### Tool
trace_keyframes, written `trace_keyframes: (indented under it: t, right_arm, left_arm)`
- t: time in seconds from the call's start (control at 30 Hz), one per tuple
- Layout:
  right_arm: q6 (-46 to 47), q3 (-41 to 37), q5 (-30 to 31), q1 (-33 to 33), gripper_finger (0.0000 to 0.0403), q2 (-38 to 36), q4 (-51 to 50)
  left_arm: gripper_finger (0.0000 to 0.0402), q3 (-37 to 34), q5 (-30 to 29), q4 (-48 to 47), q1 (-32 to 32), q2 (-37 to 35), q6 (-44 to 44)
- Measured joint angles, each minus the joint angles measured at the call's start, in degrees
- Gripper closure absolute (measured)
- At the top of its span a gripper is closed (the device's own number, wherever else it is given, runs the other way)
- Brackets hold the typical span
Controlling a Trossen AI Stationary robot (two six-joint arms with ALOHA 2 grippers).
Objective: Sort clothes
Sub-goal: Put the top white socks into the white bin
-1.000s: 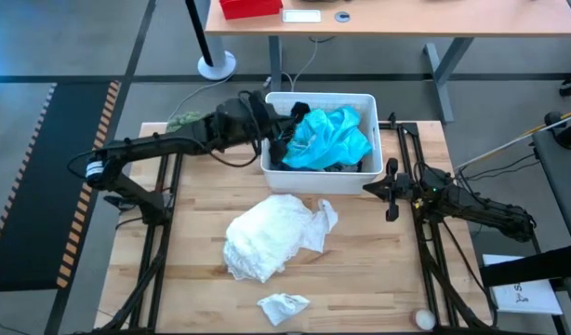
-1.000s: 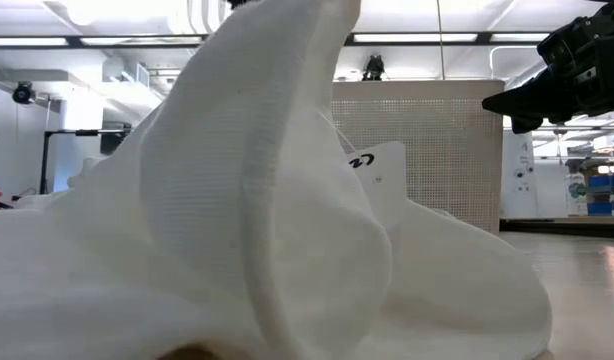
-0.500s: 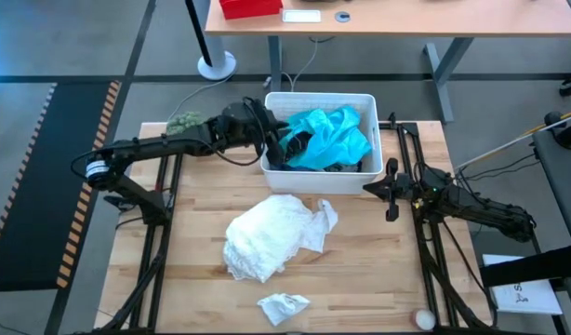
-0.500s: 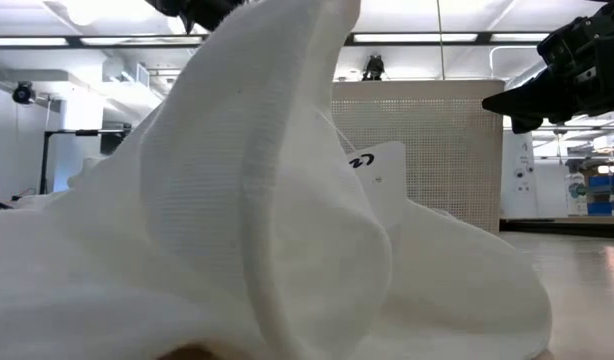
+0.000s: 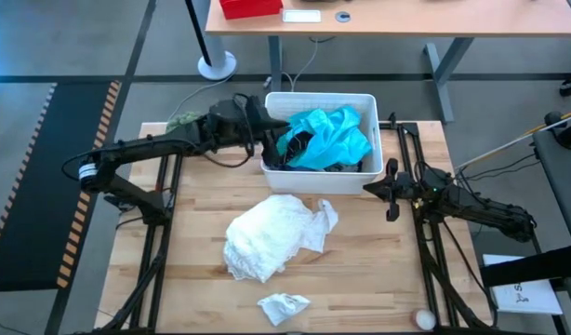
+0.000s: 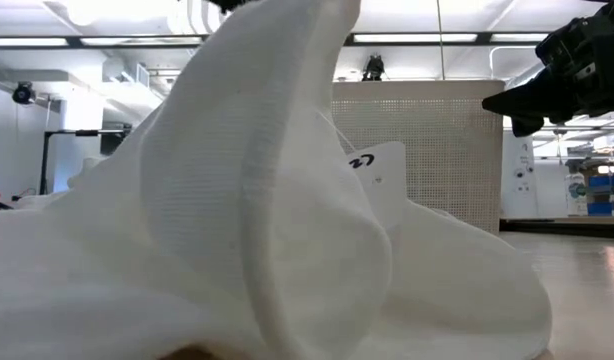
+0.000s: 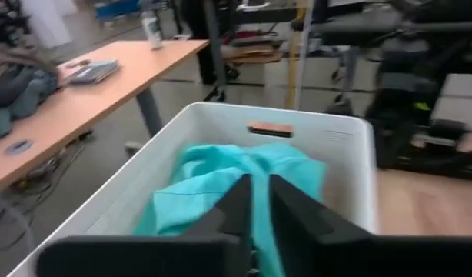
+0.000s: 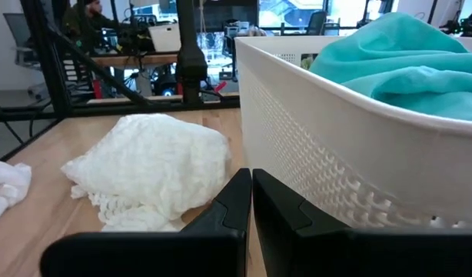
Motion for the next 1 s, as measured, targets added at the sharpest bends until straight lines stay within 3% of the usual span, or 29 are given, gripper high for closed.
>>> trace_keyframes:
  t: [0.07, 0.2, 0.37, 0.5, 0.7, 0.83, 1.0]
  right_arm:
    - [1.2, 0.0, 0.0, 0.0, 0.0403, 0.0, 0.0]
    - [11.8, 0.0, 0.0, 0.0, 0.0403, -0.1, 0.3]
    - [20.0, -0.1, 1.4, 0.0, 0.0403, 0.1, 2.6]
    - [20.1, -0.1, -1.7, 0.3, 0.0403, 1.9, 6.7]
    - [22.0, -0.1, -5.7, 3.0, 0.0403, 8.1, 16.0]
    - [22.5, 0.9, -5.9, 6.1, 0.0403, 13.6, 18.1]
    - [22.7, 5.5, -5.6, 11.5, 0.0403, 21.6, 17.3]
  left_arm:
    - [0.0392, -1.1, 0.1, -0.7, -1.8, -2.4, 0.8]
    - [0.0397, -5.7, -1.6, -0.9, -5.9, -8.4, 1.4]
    - [0.0400, -17.1, -3.5, 3.3, -12.5, -16.0, 0.2]
    - [0.0400, -28.7, -9.2, 17.0, -18.8, -19.8, -0.1]
    - [0.0401, -41.7, -12.7, 37.6, -24.4, -21.6, -0.7]
    - [0.0401, -46.5, -12.7, 47.9, -27.0, -21.5, -0.7]
    - [0.0401, -48.1, -12.7, 51.7, -28.9, -21.4, -0.2]
